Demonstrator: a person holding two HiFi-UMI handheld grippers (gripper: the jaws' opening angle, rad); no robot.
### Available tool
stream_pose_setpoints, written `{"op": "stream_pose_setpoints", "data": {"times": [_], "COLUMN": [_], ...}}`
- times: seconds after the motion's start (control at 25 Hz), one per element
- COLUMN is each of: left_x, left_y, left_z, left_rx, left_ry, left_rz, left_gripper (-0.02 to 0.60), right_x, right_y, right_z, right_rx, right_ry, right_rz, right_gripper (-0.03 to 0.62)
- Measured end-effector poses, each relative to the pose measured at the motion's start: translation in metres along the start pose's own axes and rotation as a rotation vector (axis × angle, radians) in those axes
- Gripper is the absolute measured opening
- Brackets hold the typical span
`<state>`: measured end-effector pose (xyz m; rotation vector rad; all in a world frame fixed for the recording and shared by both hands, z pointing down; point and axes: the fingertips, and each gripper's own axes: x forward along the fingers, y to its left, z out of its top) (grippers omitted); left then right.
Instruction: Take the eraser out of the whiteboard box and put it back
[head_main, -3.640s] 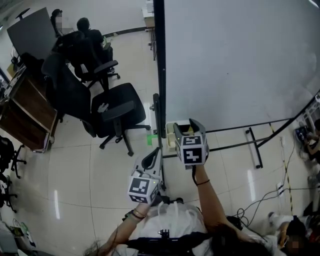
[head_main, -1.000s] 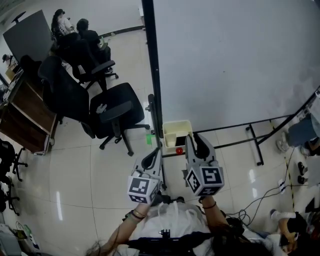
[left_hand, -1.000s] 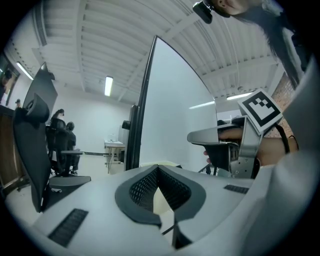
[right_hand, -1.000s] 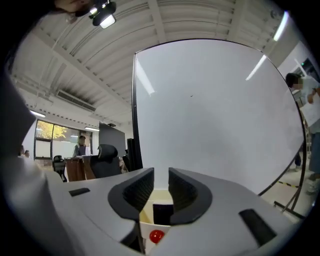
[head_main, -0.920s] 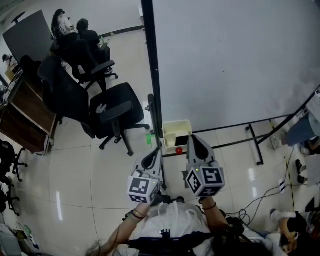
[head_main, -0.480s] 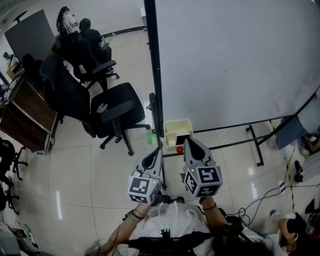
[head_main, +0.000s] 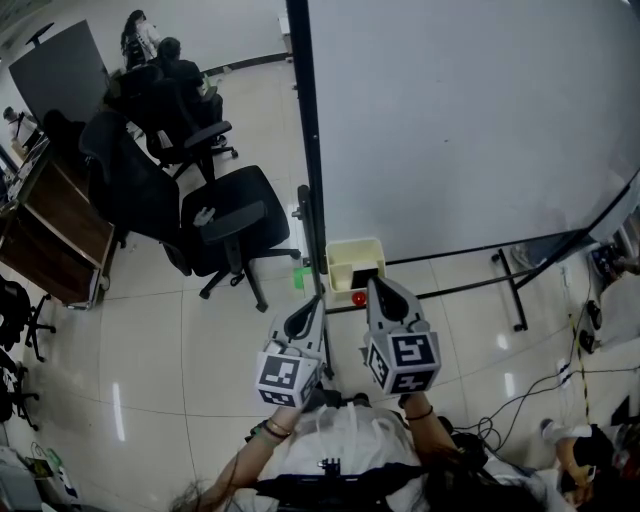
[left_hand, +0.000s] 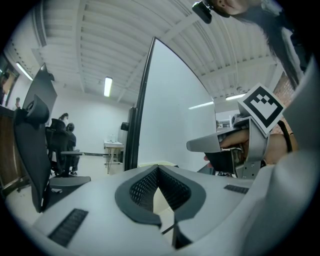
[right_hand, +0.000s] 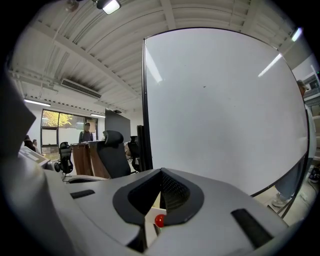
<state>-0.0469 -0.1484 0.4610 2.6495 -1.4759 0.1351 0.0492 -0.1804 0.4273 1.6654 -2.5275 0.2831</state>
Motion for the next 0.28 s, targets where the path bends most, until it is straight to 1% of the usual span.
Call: {"op": "stream_pose_setpoints", "data": {"times": [0.08, 0.28], "left_x": [-0.0008, -0.0020], "left_y": [0.0017, -0.0009], "left_z": [-0.0016, 0.0018], "left_rx": [0.001, -0.002], "left_ry": [0.000, 0.000], "left_rz": [0.008, -0.002], "left_gripper": [-0.015, -0.015], "right_x": [-0.0009, -0.0037], "right_y": [-0.0002, 0.0003], "right_z": [-0.0008, -0.0028], "right_rx": [0.000, 0.008], "right_ry": [0.005, 0.033], "right_rz": [-0.001, -0.015], "right_gripper": [0.005, 0.005]}}
